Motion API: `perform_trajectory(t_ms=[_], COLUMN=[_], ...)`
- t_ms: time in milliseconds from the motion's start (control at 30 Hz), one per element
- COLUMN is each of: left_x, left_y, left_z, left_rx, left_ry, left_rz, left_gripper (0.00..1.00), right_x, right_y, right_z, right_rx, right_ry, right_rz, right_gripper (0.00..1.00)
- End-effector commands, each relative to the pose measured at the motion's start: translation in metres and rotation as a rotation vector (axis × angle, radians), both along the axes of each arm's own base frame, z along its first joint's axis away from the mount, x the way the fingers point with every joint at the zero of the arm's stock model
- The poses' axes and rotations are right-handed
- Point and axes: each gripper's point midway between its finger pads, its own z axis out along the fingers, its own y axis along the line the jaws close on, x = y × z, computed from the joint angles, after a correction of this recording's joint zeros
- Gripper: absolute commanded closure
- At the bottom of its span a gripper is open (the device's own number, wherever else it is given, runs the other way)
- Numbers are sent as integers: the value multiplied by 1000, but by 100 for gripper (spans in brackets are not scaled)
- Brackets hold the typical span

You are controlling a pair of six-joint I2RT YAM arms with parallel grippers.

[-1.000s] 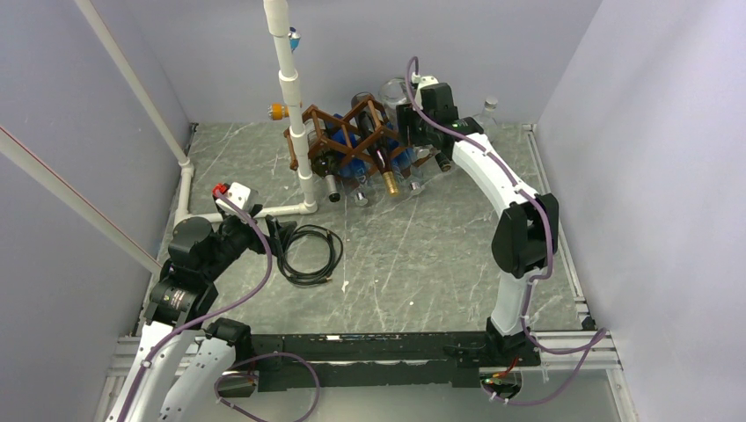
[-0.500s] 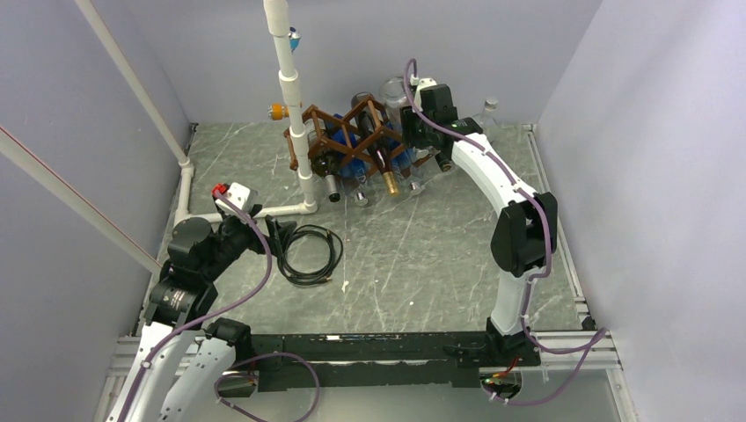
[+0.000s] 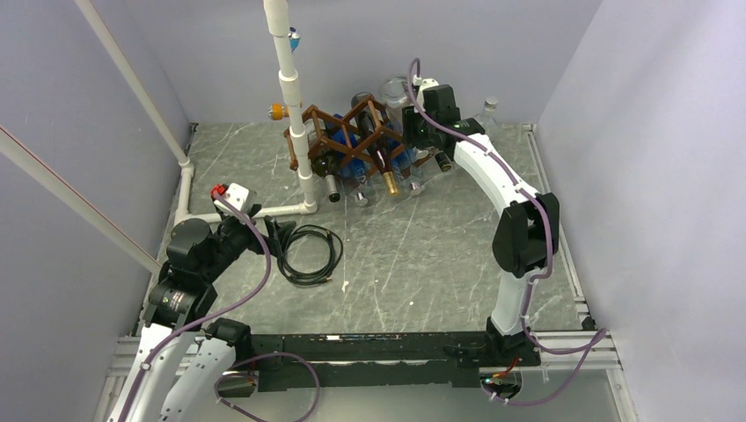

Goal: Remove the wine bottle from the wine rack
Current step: Pick up the wine bottle from the wine rack.

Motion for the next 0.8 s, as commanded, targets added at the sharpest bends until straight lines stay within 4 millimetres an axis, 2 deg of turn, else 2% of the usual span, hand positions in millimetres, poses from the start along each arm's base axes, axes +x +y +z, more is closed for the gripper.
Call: perform_trajectory(t_ms=[0,333,767], left_x=[1,1,2], left_y=[-3,-3,-3], left_z=[10,9,8], left_rx=[-28,-28,-27], left_ry=[-37,-35,-30], left_rz=[-12,-13,-12], left_gripper=[0,0,1], right_x=[2,-1,9], right_y=[1,-2,-19], right_z=[91,122,132], right_rx=[144,244,435], right_ry=[-211,-270,-215], right_rz=[11,48,49], right_gripper=[100,100,100])
